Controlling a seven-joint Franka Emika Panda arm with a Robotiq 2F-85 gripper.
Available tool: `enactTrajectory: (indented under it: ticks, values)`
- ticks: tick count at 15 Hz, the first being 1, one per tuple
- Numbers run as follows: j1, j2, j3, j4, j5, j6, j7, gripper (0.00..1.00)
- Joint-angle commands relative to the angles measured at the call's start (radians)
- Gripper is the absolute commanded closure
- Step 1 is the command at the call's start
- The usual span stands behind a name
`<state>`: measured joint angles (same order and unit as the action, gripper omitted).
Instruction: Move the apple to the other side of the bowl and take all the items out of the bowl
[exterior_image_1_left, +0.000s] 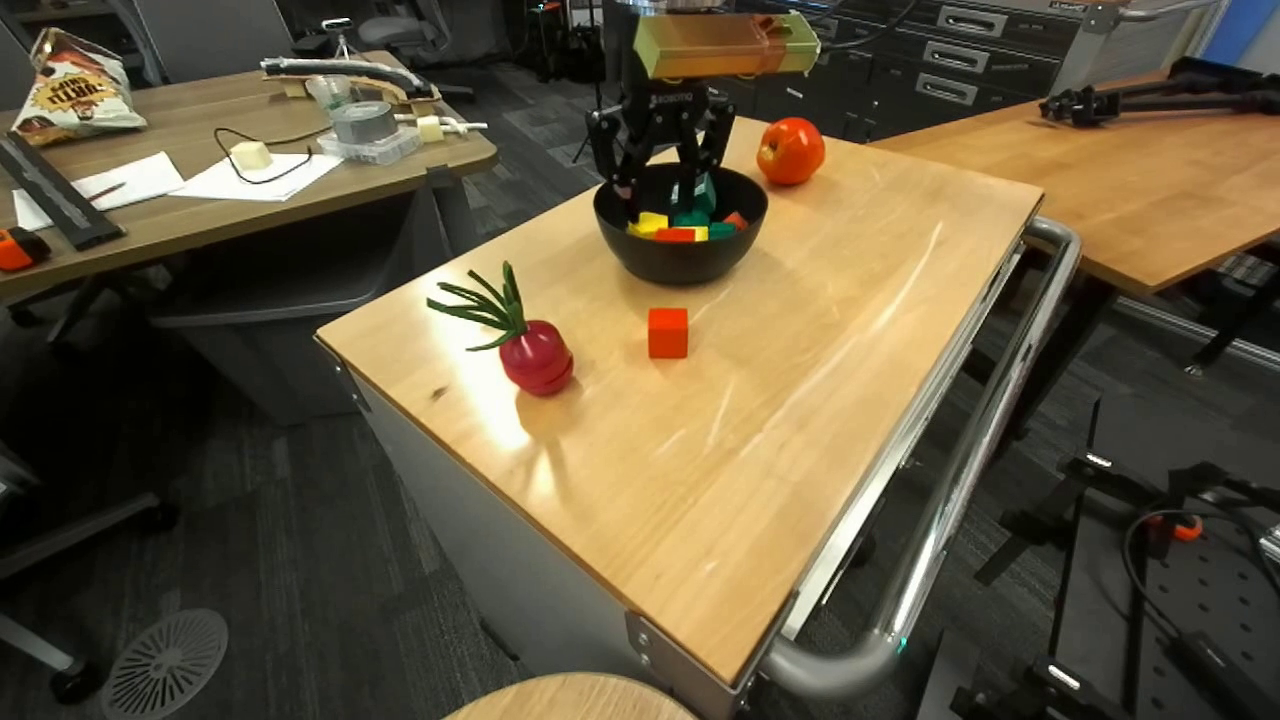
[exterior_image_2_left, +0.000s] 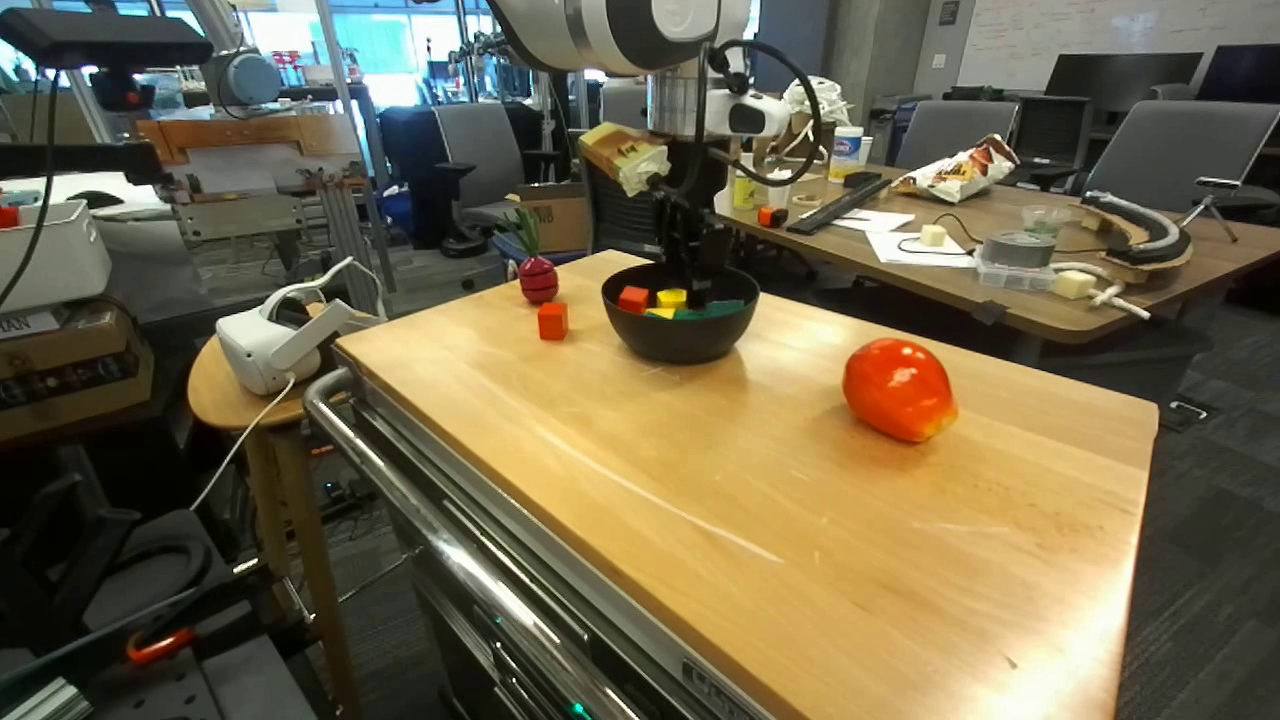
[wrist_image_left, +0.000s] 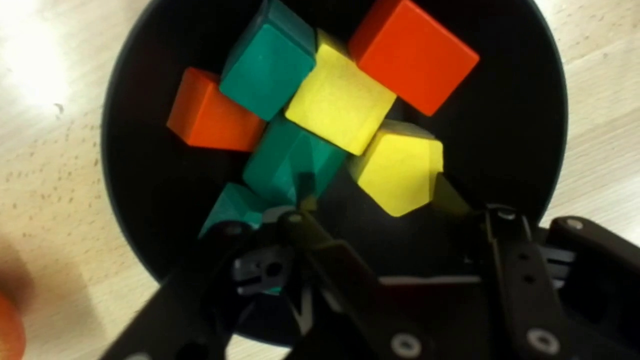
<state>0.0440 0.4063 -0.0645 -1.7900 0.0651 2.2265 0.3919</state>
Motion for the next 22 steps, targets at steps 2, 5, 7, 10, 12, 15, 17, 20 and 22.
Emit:
enactTrajectory:
  ticks: [2,5,7,10,12,15,17,20,22]
  values:
    - [-0.009,-0.003,0.012,-0.008,0.024,0.026,-0.017,0.42]
    - [-0.005,0.016,0.012,0.001,0.015,0.020,-0.013,0.48]
    - [-0.006,0.012,0.017,0.001,0.023,0.022,-0.019,0.48]
    - [-0.009,0.001,0.022,-0.003,0.029,0.028,-0.025,0.24]
    - [-0.010,-0.003,0.026,-0.006,0.034,0.032,-0.028,0.12]
    - [-0.006,0.001,0.029,-0.004,0.028,0.033,-0.030,0.00]
    - [-0.002,0.014,0.029,0.001,0.019,0.030,-0.027,0.00]
    - [0.002,0.046,0.026,0.014,0.008,0.016,-0.021,0.01]
    - [0.003,0.061,0.024,0.019,0.006,0.013,-0.018,0.05]
